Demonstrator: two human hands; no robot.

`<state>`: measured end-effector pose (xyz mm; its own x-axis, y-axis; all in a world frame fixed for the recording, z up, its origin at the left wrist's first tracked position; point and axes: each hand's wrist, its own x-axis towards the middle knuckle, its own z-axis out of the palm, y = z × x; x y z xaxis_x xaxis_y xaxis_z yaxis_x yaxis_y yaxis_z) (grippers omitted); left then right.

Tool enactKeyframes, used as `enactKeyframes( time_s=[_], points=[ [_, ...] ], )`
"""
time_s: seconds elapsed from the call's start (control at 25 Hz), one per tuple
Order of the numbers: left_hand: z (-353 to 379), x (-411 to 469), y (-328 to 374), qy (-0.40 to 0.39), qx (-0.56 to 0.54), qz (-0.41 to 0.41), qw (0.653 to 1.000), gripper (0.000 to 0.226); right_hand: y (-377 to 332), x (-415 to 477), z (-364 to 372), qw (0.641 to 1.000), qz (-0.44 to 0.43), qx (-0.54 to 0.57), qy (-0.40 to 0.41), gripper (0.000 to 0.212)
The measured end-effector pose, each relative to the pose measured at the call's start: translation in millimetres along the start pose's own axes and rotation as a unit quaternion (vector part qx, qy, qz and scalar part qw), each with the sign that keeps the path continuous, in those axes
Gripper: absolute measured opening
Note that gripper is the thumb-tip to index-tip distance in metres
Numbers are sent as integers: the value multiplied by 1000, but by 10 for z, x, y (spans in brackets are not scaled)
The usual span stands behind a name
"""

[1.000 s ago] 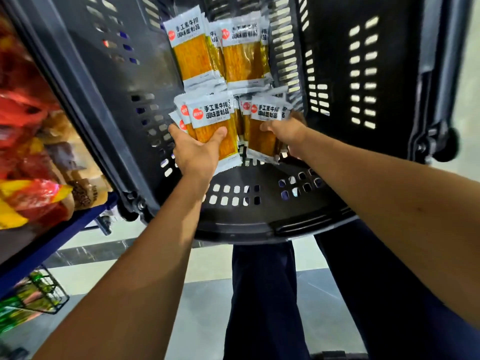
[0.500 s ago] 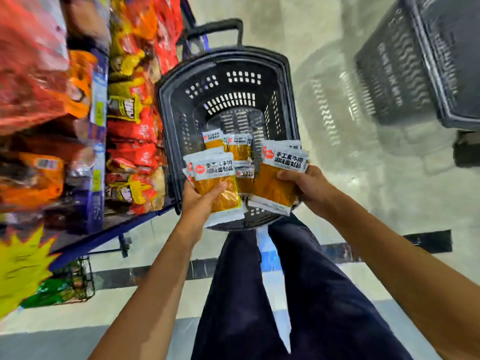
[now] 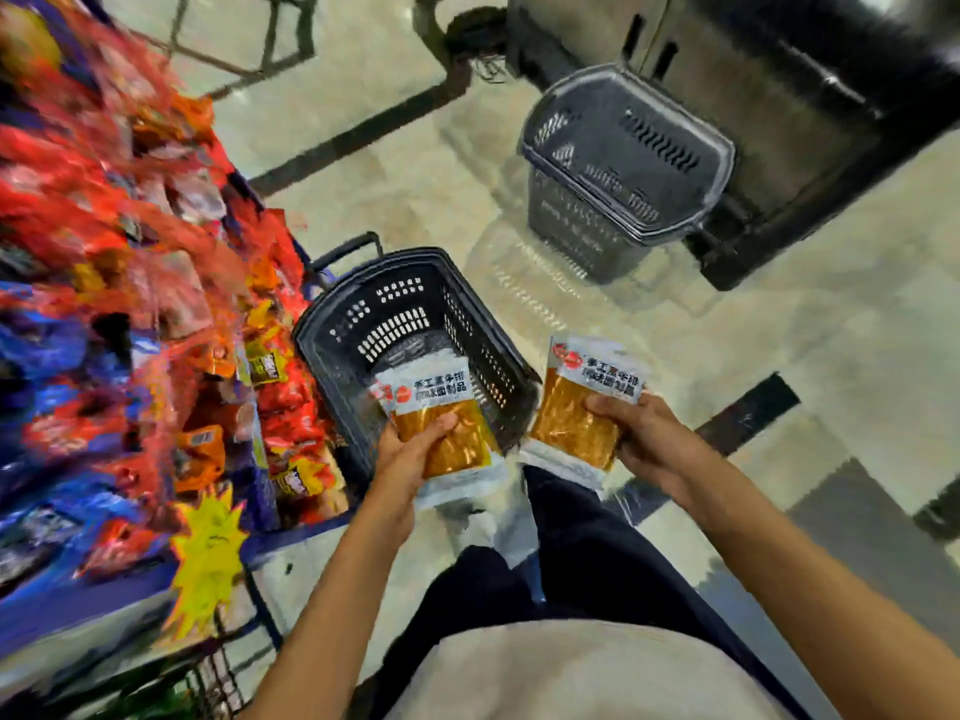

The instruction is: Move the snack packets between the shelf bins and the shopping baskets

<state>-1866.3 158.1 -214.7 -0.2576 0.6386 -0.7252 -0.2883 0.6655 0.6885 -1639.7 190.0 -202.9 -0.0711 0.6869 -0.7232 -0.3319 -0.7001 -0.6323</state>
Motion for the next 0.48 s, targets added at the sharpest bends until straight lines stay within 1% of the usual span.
enactKeyframes(
  time_s=[0.08,0.2,0.28,0.32,0.4,0.48],
  points=[
    [137,-76,41,-53,36,6,998,50,143,-311,-165,998,-15,51,32,17],
    [635,-237,88,-158,112,18,981,38,363,-815,-579,982,-53,152,99,26],
    [1066,-394,72,-236,163,15,958,31,500,-1108,-881,969,-80,194,131,38],
    [1306,-475,39,-275,191,13,942,33,563,-1231,-1054,962,-88,211,152,44],
    [1753,-606,-54,-322,228,10,919,41,648,-1408,-1346,943,-104,251,191,46],
    [2315,-768,-274,-363,270,5,892,45,713,-1578,-1745,916,-123,304,231,44]
  ],
)
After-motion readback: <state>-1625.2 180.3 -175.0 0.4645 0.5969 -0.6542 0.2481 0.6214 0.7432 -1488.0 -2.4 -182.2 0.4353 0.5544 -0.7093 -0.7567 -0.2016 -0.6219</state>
